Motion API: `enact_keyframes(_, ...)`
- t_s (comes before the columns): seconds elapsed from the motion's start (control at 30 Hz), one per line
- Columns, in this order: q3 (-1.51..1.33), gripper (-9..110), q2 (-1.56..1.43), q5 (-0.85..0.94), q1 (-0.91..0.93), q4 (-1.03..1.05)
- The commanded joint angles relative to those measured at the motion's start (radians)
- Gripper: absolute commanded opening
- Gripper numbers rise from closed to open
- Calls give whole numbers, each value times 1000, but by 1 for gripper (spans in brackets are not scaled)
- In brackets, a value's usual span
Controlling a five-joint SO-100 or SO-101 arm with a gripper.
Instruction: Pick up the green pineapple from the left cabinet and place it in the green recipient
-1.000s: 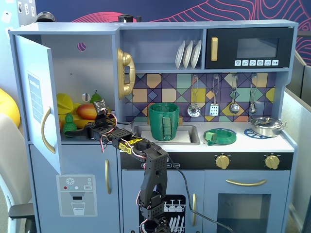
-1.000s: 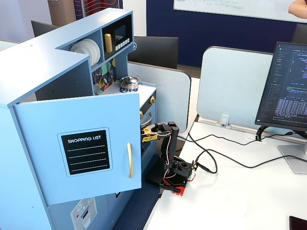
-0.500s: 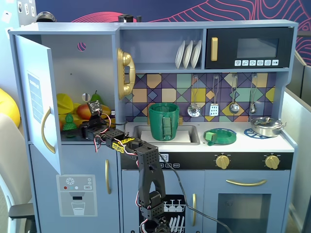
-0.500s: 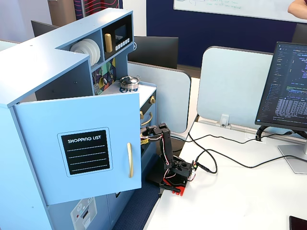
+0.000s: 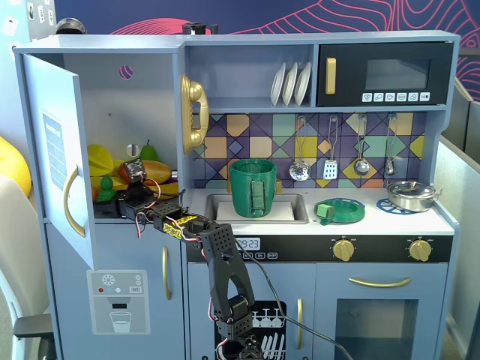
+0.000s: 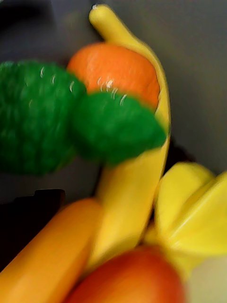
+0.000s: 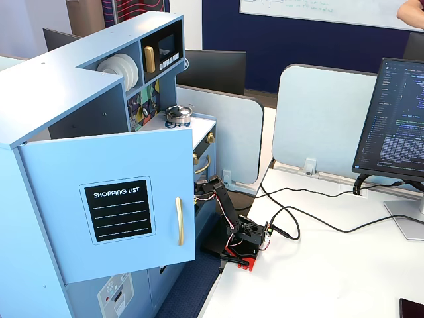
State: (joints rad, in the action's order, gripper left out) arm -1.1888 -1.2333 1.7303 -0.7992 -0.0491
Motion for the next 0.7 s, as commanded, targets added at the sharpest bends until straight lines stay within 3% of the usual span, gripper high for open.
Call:
enact_keyframes(0.0,78,0,-14,92,-14,49)
enact_keyframes(0.3,21,0,-100,112,-17,40)
enact_keyframes(0.67,-523,0,-755,167,-20,37)
